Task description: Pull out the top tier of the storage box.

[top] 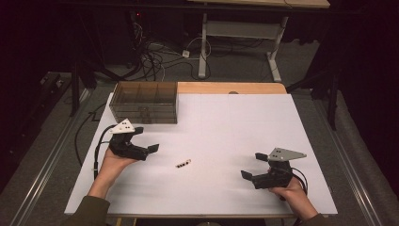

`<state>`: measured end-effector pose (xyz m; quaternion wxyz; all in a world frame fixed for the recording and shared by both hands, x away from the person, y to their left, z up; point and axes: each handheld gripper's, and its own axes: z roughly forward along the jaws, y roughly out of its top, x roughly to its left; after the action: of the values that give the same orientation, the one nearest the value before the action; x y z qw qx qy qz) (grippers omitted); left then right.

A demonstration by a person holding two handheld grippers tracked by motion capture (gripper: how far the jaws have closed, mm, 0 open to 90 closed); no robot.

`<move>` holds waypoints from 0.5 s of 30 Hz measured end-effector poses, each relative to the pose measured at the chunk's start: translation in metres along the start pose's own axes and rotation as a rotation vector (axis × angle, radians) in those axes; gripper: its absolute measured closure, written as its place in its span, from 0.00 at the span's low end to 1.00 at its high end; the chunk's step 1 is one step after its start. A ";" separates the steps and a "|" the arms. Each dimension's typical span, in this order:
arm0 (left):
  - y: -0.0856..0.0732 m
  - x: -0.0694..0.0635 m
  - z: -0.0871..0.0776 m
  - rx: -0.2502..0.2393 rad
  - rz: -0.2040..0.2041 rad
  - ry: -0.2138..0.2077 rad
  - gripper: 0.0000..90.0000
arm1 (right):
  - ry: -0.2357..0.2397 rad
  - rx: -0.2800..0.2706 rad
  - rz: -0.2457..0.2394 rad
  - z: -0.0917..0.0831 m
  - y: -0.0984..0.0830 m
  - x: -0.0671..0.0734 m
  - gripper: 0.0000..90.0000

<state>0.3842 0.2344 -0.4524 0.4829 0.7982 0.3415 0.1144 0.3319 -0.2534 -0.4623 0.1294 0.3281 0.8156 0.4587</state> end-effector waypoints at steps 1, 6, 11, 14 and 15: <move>0.000 0.000 0.000 -0.002 0.001 0.001 0.00 | 0.001 0.001 0.001 0.000 0.000 0.000 0.08; 0.003 0.002 0.000 -0.007 -0.003 0.004 0.00 | 0.002 0.002 0.002 0.000 0.000 0.000 0.07; 0.005 0.003 0.001 -0.010 -0.002 0.006 0.00 | 0.018 0.011 -0.023 0.000 -0.001 0.001 0.05; 0.006 0.004 0.001 -0.010 0.001 0.006 0.00 | 0.015 0.018 -0.026 0.000 -0.001 0.001 0.05; 0.006 0.004 0.001 -0.010 0.001 0.006 0.00 | 0.016 0.018 -0.027 0.000 -0.001 0.001 0.05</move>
<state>0.3908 0.2343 -0.4483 0.4858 0.7955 0.3421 0.1189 0.3309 -0.2532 -0.4631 0.1263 0.3145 0.8250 0.4523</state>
